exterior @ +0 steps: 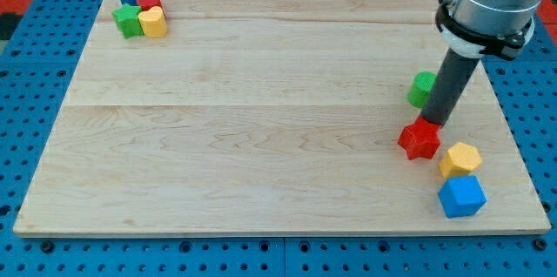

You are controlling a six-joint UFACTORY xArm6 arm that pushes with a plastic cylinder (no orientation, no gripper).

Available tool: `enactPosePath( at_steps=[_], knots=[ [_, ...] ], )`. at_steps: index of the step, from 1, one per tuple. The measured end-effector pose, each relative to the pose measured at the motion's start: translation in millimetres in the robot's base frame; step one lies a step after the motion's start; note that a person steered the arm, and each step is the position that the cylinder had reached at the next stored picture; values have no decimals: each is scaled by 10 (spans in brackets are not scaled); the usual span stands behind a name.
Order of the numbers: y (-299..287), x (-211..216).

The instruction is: Push the green circle slightly up

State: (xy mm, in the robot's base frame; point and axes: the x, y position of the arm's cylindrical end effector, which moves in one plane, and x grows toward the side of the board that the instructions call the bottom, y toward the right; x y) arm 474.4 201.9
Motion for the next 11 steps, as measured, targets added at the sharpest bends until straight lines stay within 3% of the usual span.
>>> enactPosePath(
  at_steps=[1,3,5,7,11],
  knots=[
    [271,-54],
    [11,-274],
    [-654,-616],
    [-286,-627],
    [-133,-1426]
  ],
)
